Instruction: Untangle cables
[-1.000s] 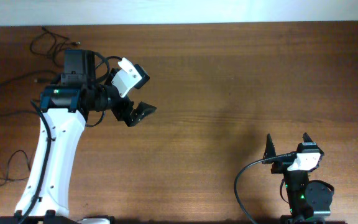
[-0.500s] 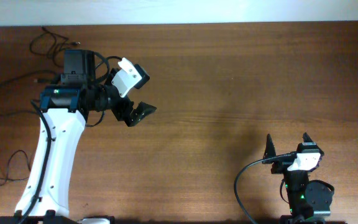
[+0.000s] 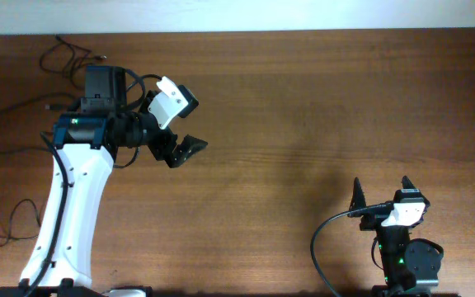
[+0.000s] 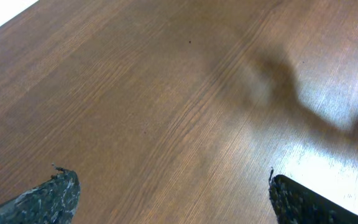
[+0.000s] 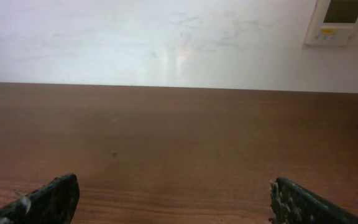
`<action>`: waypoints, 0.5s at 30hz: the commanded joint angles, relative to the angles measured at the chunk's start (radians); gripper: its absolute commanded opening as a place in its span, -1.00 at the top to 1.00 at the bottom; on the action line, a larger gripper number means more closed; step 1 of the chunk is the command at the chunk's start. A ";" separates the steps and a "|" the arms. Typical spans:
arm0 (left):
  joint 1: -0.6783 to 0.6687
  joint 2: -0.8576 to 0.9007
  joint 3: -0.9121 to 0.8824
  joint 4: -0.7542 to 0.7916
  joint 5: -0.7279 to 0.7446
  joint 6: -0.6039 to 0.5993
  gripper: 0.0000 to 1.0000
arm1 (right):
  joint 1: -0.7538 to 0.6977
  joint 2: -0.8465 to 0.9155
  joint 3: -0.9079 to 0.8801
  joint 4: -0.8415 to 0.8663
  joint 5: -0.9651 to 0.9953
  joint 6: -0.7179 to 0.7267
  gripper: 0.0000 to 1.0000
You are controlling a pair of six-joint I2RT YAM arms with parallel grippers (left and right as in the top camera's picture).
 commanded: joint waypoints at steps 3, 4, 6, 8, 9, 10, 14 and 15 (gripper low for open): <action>-0.003 -0.017 0.013 -0.004 0.000 -0.012 -0.98 | -0.007 -0.011 -0.005 -0.007 0.012 0.005 -0.97; -0.003 -0.017 0.013 -0.009 0.000 -0.013 -0.98 | -0.007 -0.011 -0.005 -0.007 0.012 0.005 -0.97; -0.003 -0.017 0.013 -0.030 -0.002 -0.013 -0.98 | -0.007 -0.011 -0.005 -0.007 0.012 0.005 -0.97; -0.003 -0.017 0.013 -0.099 0.006 -0.013 -0.98 | -0.007 -0.011 -0.005 -0.007 0.012 0.005 -0.97; -0.003 -0.017 0.013 -0.130 0.019 -0.013 -0.98 | -0.007 -0.011 -0.005 -0.007 0.012 0.005 -0.97; -0.003 -0.017 0.013 -0.145 0.023 -0.013 -0.98 | -0.007 -0.011 -0.005 -0.007 0.012 0.005 -0.97; -0.003 -0.026 0.010 -0.177 0.021 -0.013 -0.98 | -0.007 -0.011 -0.005 -0.007 0.012 0.005 -0.97; -0.003 -0.034 0.005 -0.178 0.020 -0.014 -0.98 | -0.007 -0.011 -0.005 -0.007 0.012 0.005 -0.97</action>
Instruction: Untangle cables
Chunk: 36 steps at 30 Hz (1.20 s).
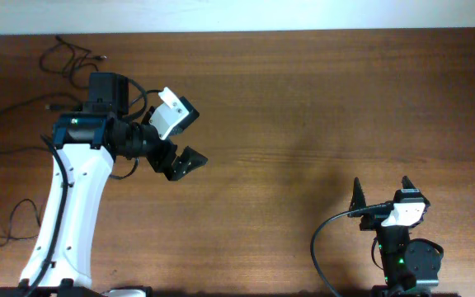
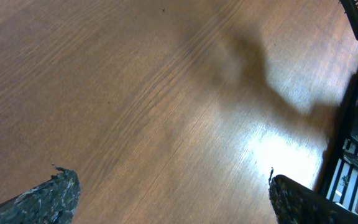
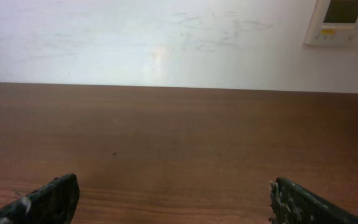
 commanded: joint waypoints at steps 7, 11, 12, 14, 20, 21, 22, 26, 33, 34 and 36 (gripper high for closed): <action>-0.003 -0.211 -0.181 0.124 -0.069 -0.241 -0.98 | -0.007 -0.011 -0.005 -0.007 0.012 0.005 -0.97; -0.003 -0.367 -0.382 0.322 -0.270 -0.659 -0.98 | -0.007 -0.011 -0.005 -0.007 0.012 0.005 -0.97; -0.003 -0.412 -0.435 0.359 -0.310 -0.755 -0.98 | -0.007 -0.011 -0.005 -0.007 0.012 0.005 -0.97; -0.003 -0.507 -0.533 0.420 -0.357 -0.795 -0.98 | -0.007 -0.011 -0.005 -0.007 0.012 0.005 -0.97; -0.003 -0.699 -0.619 0.412 -0.405 -0.784 -0.98 | -0.007 -0.011 -0.005 -0.007 0.012 0.005 -0.97; -0.003 -0.715 -0.619 0.407 -0.405 -0.784 -0.98 | -0.007 -0.011 -0.005 -0.007 0.012 0.005 -0.97; -0.003 -0.723 -0.623 0.410 -0.405 -0.784 -0.98 | -0.007 -0.011 -0.005 -0.007 0.012 0.005 -0.97; -0.003 -0.740 -0.659 0.418 -0.446 -0.784 -0.98 | -0.007 -0.011 -0.005 -0.007 0.012 0.005 -0.97; -0.003 -0.914 -0.812 0.527 -0.467 -0.784 -0.98 | -0.007 -0.011 -0.004 -0.007 0.012 0.005 -0.97; -0.003 -0.940 -0.829 0.530 -0.467 -0.784 -0.98 | -0.007 -0.011 -0.005 -0.007 0.012 0.005 -0.97; -0.003 -0.969 -0.853 0.531 -0.468 -0.784 -0.98 | -0.007 -0.011 -0.005 -0.007 0.012 0.005 -0.97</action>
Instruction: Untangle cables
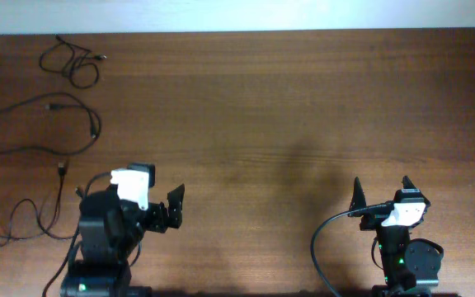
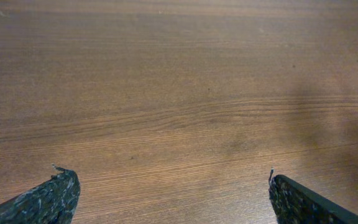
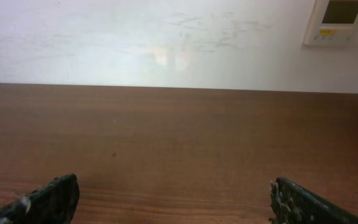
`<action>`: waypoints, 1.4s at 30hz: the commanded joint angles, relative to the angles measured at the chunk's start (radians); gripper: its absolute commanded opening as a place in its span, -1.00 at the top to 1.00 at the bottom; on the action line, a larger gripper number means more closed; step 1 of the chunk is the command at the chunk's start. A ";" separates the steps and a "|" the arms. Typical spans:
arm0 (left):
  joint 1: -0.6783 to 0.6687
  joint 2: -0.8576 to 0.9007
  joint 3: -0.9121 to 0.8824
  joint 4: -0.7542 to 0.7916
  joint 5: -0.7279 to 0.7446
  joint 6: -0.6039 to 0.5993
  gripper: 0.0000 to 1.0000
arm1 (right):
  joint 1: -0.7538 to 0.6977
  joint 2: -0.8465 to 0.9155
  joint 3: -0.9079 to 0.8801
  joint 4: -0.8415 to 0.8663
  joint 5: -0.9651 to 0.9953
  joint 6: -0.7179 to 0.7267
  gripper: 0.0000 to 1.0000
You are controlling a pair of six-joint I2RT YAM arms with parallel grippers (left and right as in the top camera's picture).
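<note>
Three black cables lie apart at the table's left in the overhead view: a small coiled cable (image 1: 74,61) at the back, a wide loop cable (image 1: 46,124) below it, and a third cable (image 1: 25,219) near the front left edge. My left gripper (image 1: 174,206) (image 2: 169,199) is open over bare wood at the front left, right of the cables and holding nothing. Short bits of cable show at the left edge of its wrist view. My right gripper (image 1: 382,190) (image 3: 173,199) is open and empty at the front right.
The brown wooden table (image 1: 303,107) stretches between the arms. A white wall (image 3: 166,37) with a small wall panel (image 3: 340,22) lies beyond the table's far edge in the right wrist view. The right arm's black lead (image 1: 324,239) curves beside its base.
My left arm, which reached out over the table's left half by the cables, is now folded back at the front left edge, gripper still open. All three cables now show uncovered. The right arm is unchanged.
At first my left arm stretched over the back left, its open gripper above bare wood right of the cables. Half a second later the gripper was slightly nearer the front. Now the arm is drawn back to its base, cables lying separate. The right arm stayed still throughout.
</note>
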 commanded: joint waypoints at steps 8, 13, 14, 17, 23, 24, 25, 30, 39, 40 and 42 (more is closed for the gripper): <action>-0.003 -0.096 -0.181 0.199 -0.029 -0.006 -0.98 | -0.007 -0.009 -0.005 -0.007 0.009 0.004 -0.97; -0.003 -0.212 -0.357 0.427 -0.005 -0.011 -0.98 | -0.007 -0.009 -0.005 -0.007 0.009 0.004 -0.97; -0.003 -0.231 -0.388 0.468 0.005 -0.011 -0.98 | -0.007 -0.009 -0.005 -0.007 0.009 0.004 -0.97; -0.003 -0.264 -0.461 0.580 0.009 -0.014 -0.98 | -0.007 -0.009 -0.005 -0.007 0.009 0.004 -0.97; -0.003 -0.276 -0.533 0.771 0.004 -0.013 -0.98 | -0.007 -0.009 -0.005 -0.007 0.009 0.004 -0.97; -0.003 -0.277 -0.534 0.777 0.004 -0.013 -0.98 | -0.007 -0.009 -0.005 -0.007 0.009 0.004 -0.97; -0.003 -0.285 -0.535 0.777 0.003 -0.013 -0.98 | -0.007 -0.009 -0.005 -0.007 0.009 0.004 -0.97; -0.003 -0.336 -0.541 0.761 -0.002 -0.013 -0.98 | -0.007 -0.009 -0.005 -0.007 0.009 0.004 -0.97; -0.004 -0.479 -0.541 0.590 -0.048 -0.014 -0.98 | -0.007 -0.009 -0.005 -0.007 0.009 0.004 -0.97; -0.004 -0.503 -0.541 0.562 -0.054 -0.014 -0.98 | -0.007 -0.009 -0.005 -0.007 0.009 0.004 -0.97; -0.004 -0.539 -0.541 0.537 -0.064 -0.015 -0.98 | -0.007 -0.009 -0.005 -0.007 0.009 0.004 -0.97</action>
